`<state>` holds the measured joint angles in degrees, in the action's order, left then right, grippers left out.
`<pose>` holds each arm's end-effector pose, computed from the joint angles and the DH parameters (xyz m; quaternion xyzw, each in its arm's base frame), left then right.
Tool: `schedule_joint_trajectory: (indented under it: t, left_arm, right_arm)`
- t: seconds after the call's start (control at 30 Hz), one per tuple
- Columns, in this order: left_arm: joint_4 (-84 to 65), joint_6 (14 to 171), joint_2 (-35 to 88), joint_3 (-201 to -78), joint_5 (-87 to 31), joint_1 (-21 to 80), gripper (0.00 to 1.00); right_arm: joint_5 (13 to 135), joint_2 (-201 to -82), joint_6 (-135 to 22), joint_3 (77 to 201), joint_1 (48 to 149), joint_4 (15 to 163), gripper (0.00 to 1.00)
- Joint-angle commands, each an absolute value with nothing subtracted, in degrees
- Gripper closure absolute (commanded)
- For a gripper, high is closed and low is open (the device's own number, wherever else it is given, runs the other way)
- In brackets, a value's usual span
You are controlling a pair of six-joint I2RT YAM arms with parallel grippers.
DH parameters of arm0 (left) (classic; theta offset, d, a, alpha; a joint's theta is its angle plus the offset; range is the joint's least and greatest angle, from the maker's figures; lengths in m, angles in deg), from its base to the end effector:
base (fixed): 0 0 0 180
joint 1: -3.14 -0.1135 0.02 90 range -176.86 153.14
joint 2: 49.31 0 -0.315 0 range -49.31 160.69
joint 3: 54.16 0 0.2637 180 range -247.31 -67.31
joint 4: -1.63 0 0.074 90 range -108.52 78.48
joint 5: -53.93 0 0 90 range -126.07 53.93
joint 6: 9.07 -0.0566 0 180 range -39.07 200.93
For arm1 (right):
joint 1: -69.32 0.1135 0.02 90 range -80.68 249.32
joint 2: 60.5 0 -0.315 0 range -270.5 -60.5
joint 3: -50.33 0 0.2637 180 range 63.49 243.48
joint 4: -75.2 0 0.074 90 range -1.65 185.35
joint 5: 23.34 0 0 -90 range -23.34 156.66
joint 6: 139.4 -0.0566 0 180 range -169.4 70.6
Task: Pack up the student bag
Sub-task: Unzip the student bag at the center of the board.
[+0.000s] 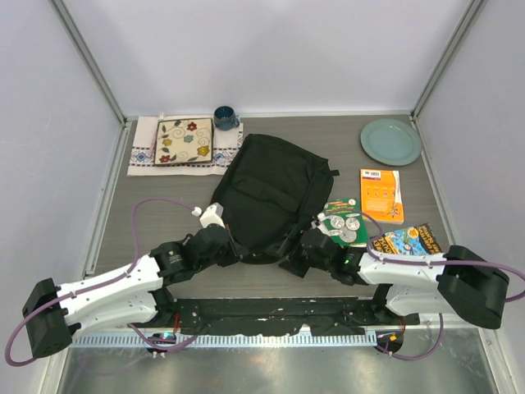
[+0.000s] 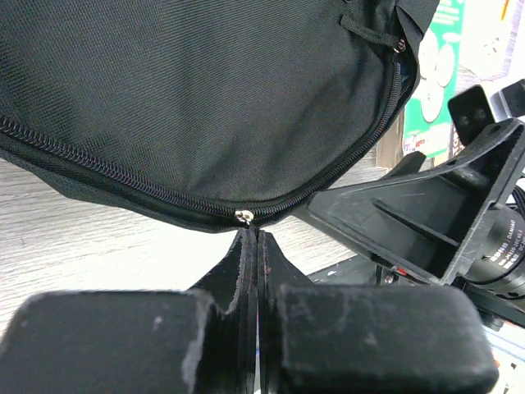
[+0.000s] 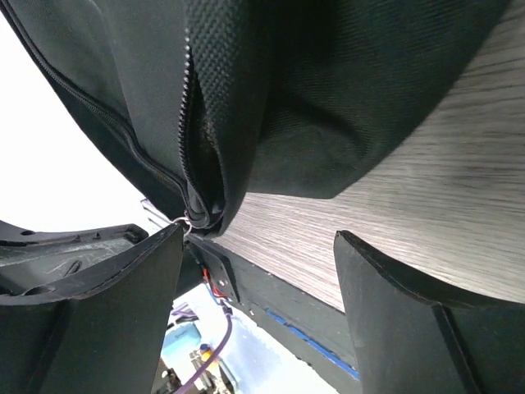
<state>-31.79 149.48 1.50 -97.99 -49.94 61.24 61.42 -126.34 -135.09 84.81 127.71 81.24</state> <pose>0.1071 -0.1464 0.2420 -0.1325 0.8928 -0.3229 0.2849 0.1196 0.1845 0.1845 0.2310 0.8655 0.4084 0.1755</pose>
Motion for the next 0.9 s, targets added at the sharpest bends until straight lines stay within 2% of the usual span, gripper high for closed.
schedule_joint_trajectory:
  t: [0.0, 0.2, 0.3, 0.37, 0.4, 0.43, 0.47, 0.87]
  left_arm:
    - [-29.71, 149.13, 0.88, -99.22, -49.52, 61.50, 1.00]
    - [-29.80, 149.22, 0.71, -99.13, -49.08, 61.50, 1.00]
    - [-30.24, 149.04, 0.18, -99.04, -49.34, 61.50, 1.00]
    - [-30.76, 148.95, -0.08, -99.22, -49.52, 61.50, 1.00]
    - [-30.94, 148.87, -0.35, -99.30, -49.69, 61.50, 1.00]
    - [-31.12, 148.69, -0.61, -99.39, -49.78, 61.50, 1.00]
    - [-32.08, 148.60, -0.79, -99.48, -50.04, 61.50, 1.00]
    - [-54.05, 147.28, -8.61, -103.08, -63.31, 61.50, 1.00]
  right_arm:
    - [59.19, -129.84, -139.75, 87.04, 128.47, 71.32, 0.22]
    - [54.10, -130.72, -140.10, 88.09, 128.39, 72.87, 0.41]
    - [52.24, -130.72, -138.61, 88.88, 128.30, 72.97, 0.53]
    - [52.51, -131.24, -137.29, 89.06, 127.95, 73.06, 0.68]
    - [52.77, -131.42, -136.85, 88.97, 127.51, 73.15, 0.78]
    - [53.12, -131.51, -136.41, 88.63, 127.07, 73.24, 0.94]
    - [53.30, -131.25, -135.89, 88.36, 126.63, 73.24, 1.00]
    - [49.52, -125.01, -118.14, 91.34, 125.31, 85.61, 1.00]
